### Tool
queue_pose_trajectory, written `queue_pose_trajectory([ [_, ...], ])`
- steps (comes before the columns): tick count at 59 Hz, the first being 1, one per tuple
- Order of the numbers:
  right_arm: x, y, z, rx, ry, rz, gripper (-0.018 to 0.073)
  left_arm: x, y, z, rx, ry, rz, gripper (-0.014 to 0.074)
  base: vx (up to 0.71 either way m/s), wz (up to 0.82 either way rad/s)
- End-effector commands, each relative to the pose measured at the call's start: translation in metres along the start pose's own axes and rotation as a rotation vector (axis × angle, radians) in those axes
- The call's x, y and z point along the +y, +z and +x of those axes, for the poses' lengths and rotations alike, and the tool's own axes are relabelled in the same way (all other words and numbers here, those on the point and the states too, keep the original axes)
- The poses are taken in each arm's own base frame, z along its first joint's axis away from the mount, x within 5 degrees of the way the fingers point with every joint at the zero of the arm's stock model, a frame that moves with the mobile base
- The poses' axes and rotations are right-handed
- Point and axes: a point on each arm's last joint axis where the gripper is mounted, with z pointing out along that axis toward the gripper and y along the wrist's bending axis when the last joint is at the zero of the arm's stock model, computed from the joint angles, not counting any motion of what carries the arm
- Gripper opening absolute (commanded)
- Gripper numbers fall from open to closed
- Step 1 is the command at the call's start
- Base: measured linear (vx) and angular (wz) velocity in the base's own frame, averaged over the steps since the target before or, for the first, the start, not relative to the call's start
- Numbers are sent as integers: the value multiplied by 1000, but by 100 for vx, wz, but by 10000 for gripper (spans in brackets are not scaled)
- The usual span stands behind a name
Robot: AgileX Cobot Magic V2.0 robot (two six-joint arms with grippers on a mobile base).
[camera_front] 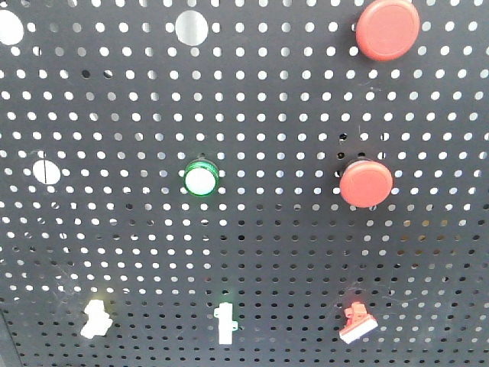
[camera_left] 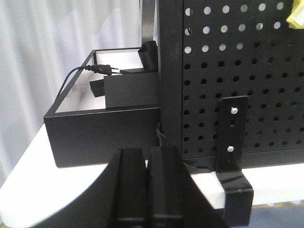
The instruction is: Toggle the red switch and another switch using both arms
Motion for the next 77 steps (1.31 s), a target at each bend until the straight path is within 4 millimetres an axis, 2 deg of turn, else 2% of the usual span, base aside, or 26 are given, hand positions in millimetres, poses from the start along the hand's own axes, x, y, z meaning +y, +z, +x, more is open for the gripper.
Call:
queue_pose_trajectory([
  [1,-9,-11,-12,-73,28,86,-6,0,0,-1,-72,-10,2,3,0,0],
  [6,-21,-23,-3,-90,46,217,-6,0,0,-1,-72,-10,2,3,0,0],
  [14,-29,-37,28,-177,24,360,-6,0,0,-1,-72,-10,2,3,0,0],
  [15,-27,-41,48,-271,63,351,-6,0,0,-1,-72,-10,2,3,0,0],
  [16,-27,-41,49,-261,74,351,-6,0,0,-1,-72,-10,2,3,0,0],
  [25,-28,-49,47,-327,80,412,-6,0,0,-1,-72,-10,2,3,0,0],
  [42,-42,-63,49,-371,115,749,-6,0,0,-1,-72,-10,2,3,0,0],
  [77,-43,-64,49,-368,119,774,-6,0,0,-1,-72,-10,2,3,0,0],
])
